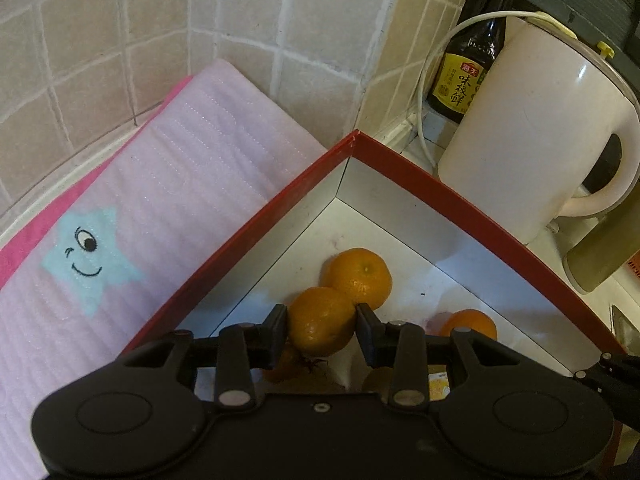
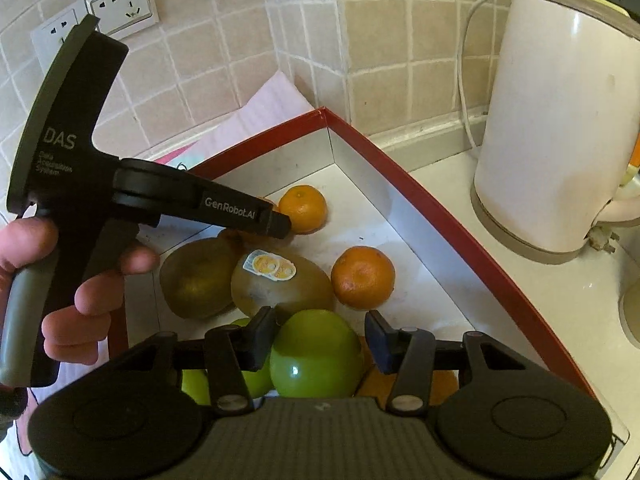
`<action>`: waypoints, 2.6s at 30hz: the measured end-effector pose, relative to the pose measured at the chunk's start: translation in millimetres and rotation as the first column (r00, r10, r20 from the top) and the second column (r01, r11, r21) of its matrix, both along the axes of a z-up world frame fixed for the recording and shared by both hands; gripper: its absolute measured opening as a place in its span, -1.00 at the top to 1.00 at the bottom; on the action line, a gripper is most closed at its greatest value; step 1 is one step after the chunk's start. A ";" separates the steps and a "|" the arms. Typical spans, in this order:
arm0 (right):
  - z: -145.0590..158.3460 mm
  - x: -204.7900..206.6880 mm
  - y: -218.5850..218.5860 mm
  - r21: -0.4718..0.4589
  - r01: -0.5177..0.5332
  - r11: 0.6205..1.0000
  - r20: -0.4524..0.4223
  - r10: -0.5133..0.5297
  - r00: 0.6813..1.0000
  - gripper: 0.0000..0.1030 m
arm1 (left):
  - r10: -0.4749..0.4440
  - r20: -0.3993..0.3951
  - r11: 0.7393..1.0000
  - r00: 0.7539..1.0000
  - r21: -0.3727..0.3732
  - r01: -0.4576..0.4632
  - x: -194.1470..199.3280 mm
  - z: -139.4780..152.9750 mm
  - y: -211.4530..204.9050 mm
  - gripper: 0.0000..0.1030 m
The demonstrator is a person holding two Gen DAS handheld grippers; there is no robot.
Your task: Organize fruits
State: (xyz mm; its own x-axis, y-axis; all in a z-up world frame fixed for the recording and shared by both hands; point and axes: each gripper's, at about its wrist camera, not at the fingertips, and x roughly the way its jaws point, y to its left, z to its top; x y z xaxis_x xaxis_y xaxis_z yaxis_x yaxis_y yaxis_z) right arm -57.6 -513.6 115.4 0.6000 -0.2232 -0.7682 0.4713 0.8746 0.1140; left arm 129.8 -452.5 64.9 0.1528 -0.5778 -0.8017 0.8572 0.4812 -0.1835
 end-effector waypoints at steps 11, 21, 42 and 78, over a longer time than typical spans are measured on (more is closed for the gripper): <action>16.9 -18.3 3.1 -0.049 0.051 0.998 0.043 -0.048 0.998 -0.50 | 0.018 0.077 1.000 0.997 -0.002 -0.017 -17.6 20.7 13.2 -0.40; 44.7 -49.3 11.2 -0.096 0.143 0.985 0.107 -0.133 0.985 -0.85 | 0.072 0.225 0.996 0.972 -0.066 -0.059 -57.1 79.4 54.5 -0.43; 126.7 -71.7 121.1 -0.295 0.050 0.954 0.180 0.004 0.984 -1.00 | 0.390 0.340 0.919 0.856 -0.204 -0.338 -150.5 147.8 223.4 -0.57; 68.8 -98.7 117.3 -0.265 0.077 0.961 -0.005 -0.081 0.997 -1.00 | 0.373 0.262 0.928 0.890 -0.113 -0.355 -184.3 90.5 215.8 -0.57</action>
